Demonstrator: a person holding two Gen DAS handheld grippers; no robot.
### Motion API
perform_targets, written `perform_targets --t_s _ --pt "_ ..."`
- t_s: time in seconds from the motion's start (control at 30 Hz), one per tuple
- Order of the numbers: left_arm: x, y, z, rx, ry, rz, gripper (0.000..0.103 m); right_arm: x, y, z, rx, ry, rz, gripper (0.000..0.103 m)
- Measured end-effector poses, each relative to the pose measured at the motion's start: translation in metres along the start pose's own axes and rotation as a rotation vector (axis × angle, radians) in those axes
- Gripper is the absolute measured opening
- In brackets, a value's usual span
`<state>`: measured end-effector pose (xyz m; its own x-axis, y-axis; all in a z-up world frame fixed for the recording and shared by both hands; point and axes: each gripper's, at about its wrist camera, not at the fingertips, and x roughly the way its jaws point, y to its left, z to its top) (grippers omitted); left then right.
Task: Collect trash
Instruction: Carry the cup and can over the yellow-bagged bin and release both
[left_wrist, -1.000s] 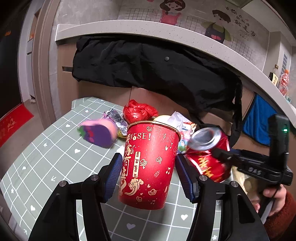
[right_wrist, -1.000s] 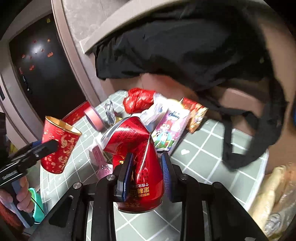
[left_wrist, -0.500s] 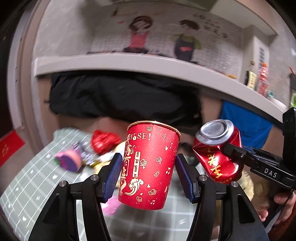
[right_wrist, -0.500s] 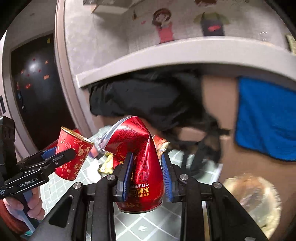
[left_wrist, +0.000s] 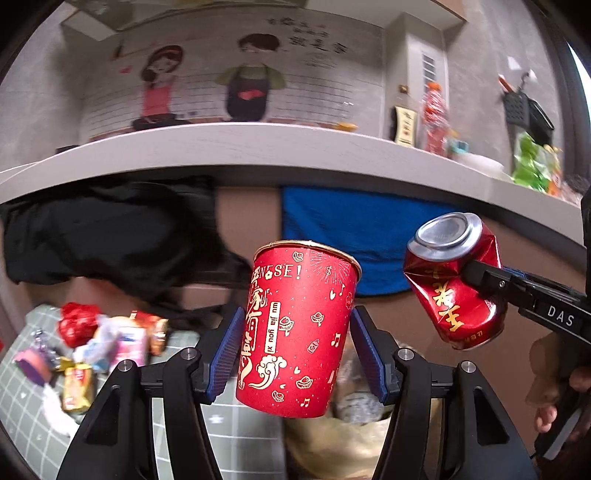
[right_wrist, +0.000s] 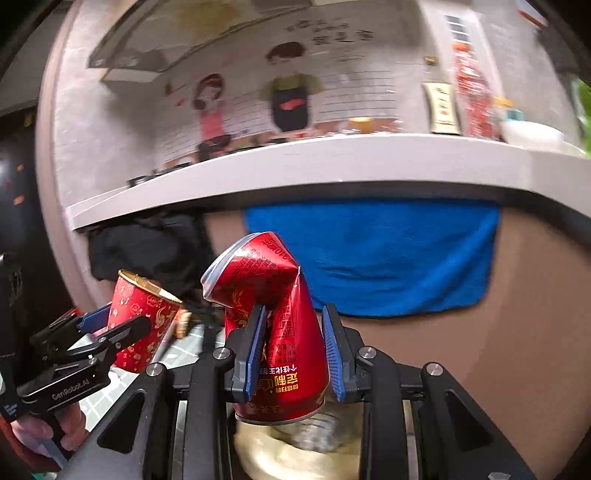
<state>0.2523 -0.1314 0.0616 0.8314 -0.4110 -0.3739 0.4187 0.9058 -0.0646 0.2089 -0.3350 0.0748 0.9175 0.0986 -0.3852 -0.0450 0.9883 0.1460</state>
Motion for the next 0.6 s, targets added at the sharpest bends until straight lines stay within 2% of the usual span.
perform_targets --t_s 0.23,0.6 --pt "0.033 -0.025 -0.004 0.007 0.064 -0.046 0.06 0.002 -0.041 -0.011 0.05 0.023 -0.036 0.028" --pt "0.069 -0.027 -0.022 -0.009 0.148 -0.078 0.06 0.018 -0.052 -0.03 0.086 0.066 -0.033 0.028"
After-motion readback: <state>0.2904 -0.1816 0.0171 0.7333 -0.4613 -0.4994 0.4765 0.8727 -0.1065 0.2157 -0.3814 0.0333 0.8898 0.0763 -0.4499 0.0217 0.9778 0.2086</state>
